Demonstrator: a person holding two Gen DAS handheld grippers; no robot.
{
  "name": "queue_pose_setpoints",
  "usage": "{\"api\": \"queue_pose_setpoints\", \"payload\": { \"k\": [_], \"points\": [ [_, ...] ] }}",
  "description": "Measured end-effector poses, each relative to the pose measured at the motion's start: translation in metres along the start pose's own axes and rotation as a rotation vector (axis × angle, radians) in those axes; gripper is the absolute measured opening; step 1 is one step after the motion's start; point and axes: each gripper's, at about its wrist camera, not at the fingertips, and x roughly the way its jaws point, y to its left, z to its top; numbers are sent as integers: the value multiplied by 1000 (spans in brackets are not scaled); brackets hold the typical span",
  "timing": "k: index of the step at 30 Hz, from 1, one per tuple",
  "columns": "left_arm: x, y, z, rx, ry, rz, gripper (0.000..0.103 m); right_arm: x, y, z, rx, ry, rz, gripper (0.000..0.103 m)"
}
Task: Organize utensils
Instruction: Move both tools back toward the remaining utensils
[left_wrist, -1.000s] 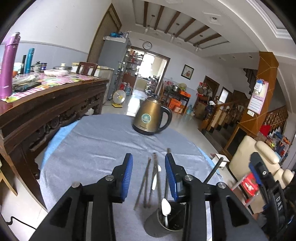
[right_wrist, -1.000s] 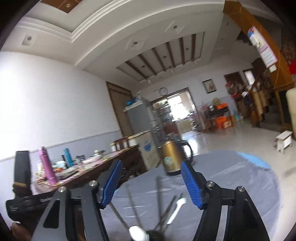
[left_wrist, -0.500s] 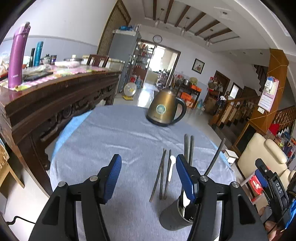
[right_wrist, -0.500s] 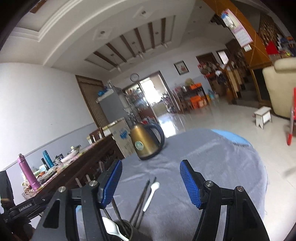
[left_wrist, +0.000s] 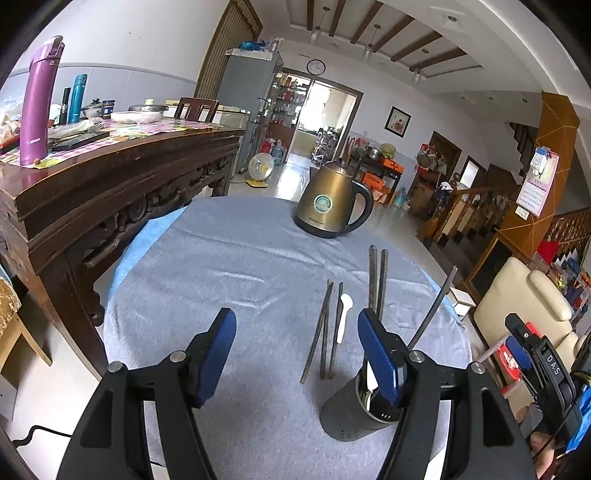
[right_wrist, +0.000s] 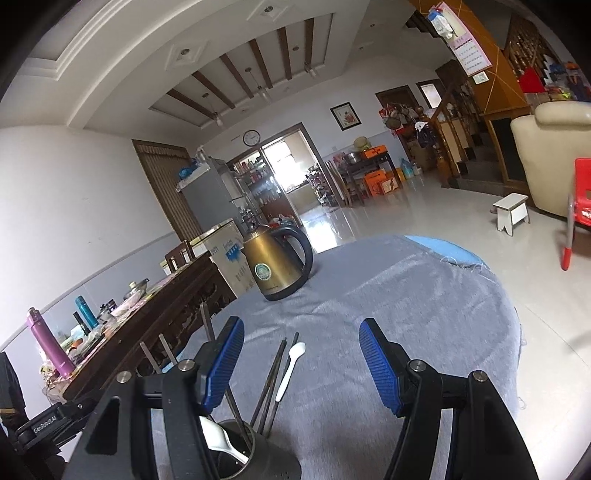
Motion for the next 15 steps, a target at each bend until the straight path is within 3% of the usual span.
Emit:
{"api": "queue_pose_setpoints", "payload": {
  "k": [15],
  "points": [
    [45,28,-11,-38,96,59,70,32,-25,-19,41,104,-56,68]
  ]
}}
